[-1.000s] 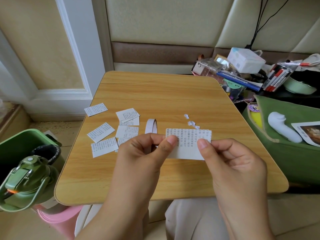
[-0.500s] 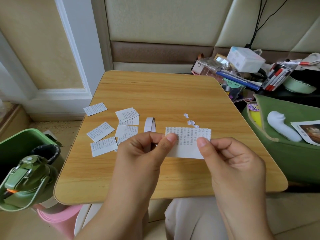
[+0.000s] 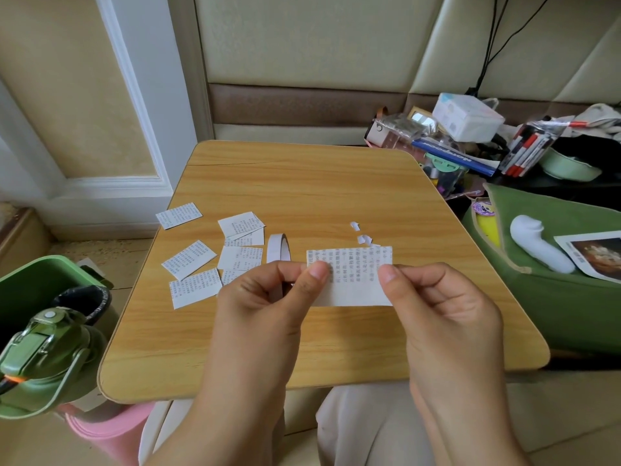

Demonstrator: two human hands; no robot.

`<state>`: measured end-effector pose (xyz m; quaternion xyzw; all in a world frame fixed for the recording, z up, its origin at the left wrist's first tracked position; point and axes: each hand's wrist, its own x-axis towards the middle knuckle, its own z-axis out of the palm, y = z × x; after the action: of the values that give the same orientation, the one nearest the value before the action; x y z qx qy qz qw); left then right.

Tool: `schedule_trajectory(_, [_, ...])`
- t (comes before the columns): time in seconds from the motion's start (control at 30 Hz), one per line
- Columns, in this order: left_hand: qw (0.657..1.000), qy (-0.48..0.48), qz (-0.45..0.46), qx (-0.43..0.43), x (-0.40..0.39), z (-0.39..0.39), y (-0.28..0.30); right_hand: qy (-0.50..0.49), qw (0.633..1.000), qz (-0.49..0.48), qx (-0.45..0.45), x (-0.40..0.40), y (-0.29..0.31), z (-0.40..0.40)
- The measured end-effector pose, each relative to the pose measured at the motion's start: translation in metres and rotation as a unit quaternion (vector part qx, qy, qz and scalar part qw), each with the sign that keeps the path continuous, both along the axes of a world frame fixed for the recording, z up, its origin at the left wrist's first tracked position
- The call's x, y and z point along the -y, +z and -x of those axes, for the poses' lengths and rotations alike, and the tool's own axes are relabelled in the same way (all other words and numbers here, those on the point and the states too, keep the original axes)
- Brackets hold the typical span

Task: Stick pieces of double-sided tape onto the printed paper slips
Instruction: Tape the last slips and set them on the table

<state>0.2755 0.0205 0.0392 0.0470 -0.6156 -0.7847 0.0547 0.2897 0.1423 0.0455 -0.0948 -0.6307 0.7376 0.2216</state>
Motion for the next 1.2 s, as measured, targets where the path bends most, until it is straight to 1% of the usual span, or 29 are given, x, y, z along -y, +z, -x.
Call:
schedule_trajectory(0.37, [1.0,-0.007,-0.012,-0.004,0.002,-0.001,-0.001,-0.01,1.0,-0.019,-0.015,0.001,0.001,0.0])
schedule_trajectory(0.53, [1.0,-0.009,-0.004,-0.017,0.003,0.0,-0.007,-0.007,0.998,-0.062,-0.019,-0.001,0.001,-0.002])
schedule_trajectory(0.6, [0.998,-0.017,0.033,-0.04,0.007,-0.001,-0.009,0.003,0.995,-0.096,-0.019,-0.006,0.001,-0.001])
schedule_trajectory(0.7, [0.984,-0.015,0.161,-0.073,0.018,0.003,-0.005,0.059,0.984,-0.167,-0.019,-0.019,0.007,0.004])
schedule_trajectory(0.77, [0.969,-0.05,0.227,-0.081,0.023,0.01,0.002,0.106,0.966,-0.235,-0.013,-0.028,0.014,0.01])
schedule_trajectory(0.87, [0.956,-0.12,0.257,-0.08,0.022,0.019,0.008,0.152,0.933,-0.327,-0.003,-0.031,0.023,0.016])
schedule_trajectory(0.93, [0.959,-0.141,0.23,-0.082,0.02,0.023,0.004,0.155,0.92,-0.36,-0.011,-0.03,0.027,0.019])
schedule_trajectory(0.97, [0.966,-0.146,0.197,-0.079,0.019,0.025,0.001,0.151,0.923,-0.355,-0.018,-0.028,0.027,0.02])
schedule_trajectory(1.0, [0.974,-0.147,0.158,-0.07,0.018,0.025,-0.002,0.15,0.933,-0.326,-0.021,-0.027,0.028,0.021])
schedule_trajectory(1.07, [0.986,-0.13,0.087,-0.051,0.016,0.023,-0.004,0.16,0.96,-0.231,-0.015,-0.025,0.025,0.019])
schedule_trajectory(1.13, [0.993,-0.111,0.036,-0.035,0.012,0.02,-0.005,0.172,0.971,-0.165,-0.001,-0.022,0.019,0.016])
schedule_trajectory(1.2, [0.994,-0.105,0.001,-0.028,0.008,0.015,-0.006,0.163,0.978,-0.129,0.011,-0.016,0.01,0.011])
